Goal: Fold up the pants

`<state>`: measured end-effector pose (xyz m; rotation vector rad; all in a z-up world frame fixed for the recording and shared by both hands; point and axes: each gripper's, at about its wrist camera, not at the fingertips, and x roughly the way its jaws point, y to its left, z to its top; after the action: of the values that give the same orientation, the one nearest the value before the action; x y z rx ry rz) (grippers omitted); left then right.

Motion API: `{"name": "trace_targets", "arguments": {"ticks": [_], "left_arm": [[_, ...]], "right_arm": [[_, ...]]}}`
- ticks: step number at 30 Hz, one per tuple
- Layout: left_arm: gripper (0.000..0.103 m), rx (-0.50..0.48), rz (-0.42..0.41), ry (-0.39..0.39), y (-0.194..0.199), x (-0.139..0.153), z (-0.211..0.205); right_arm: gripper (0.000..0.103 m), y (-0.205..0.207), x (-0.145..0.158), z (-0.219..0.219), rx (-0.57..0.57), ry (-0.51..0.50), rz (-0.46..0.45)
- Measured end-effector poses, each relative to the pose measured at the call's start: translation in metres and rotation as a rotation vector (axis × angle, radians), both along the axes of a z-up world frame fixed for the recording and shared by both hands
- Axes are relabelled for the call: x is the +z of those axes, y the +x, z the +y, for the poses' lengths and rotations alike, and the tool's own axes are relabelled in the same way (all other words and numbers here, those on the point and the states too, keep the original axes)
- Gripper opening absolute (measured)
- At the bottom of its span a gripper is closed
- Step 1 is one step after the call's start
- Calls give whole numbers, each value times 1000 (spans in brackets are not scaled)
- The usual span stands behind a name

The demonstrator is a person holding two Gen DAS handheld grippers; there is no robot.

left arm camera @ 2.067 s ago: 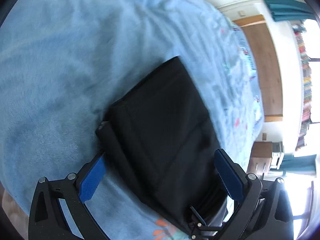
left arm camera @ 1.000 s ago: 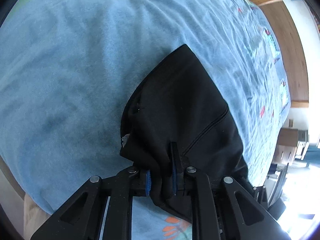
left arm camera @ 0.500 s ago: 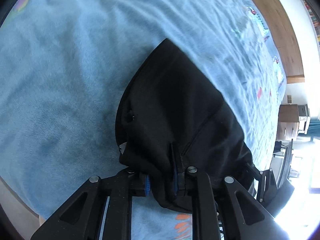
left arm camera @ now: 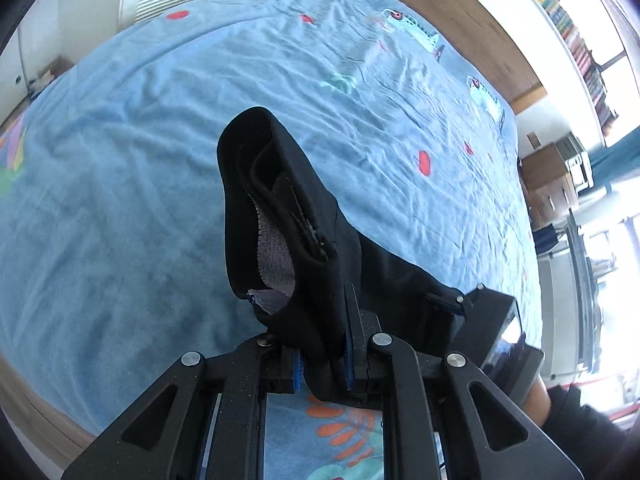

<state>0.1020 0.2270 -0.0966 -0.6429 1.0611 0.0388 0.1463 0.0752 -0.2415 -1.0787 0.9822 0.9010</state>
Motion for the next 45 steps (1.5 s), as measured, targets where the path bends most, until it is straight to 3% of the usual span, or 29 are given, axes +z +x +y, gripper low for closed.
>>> {"name": "trace_targets", "arguments": {"ticks": [5,10,13,16,20,26,32,37,45], "left_arm": [[12,-41,-21,60,0,8,-18],[12,-207,-44,164,15,33,-49],[12,-352,-86,258,19,48,-85],[11,-509,-131,334,21,58,-135],[10,-674,-165,358,25,43,-198],[7,-824,-173,385,31,6,-265],[7,-779,-112,394,46,-26,-267],[7,-738,-95,393,56,-21,-258],[7,-634,-93,338,56,-6,-235]], "right_arm": [[103,9,-4,0,51,18,60],[103,12,36,-22,47,68,52],[103,20,68,-60,-50,107,13],[103,25,79,-103,-159,122,6],[103,33,71,-165,-321,128,-5],[103,31,67,-227,-554,208,11],[103,17,68,-261,-635,275,46],[103,19,59,-268,-639,295,63],[103,48,73,-248,-648,456,183]]}}
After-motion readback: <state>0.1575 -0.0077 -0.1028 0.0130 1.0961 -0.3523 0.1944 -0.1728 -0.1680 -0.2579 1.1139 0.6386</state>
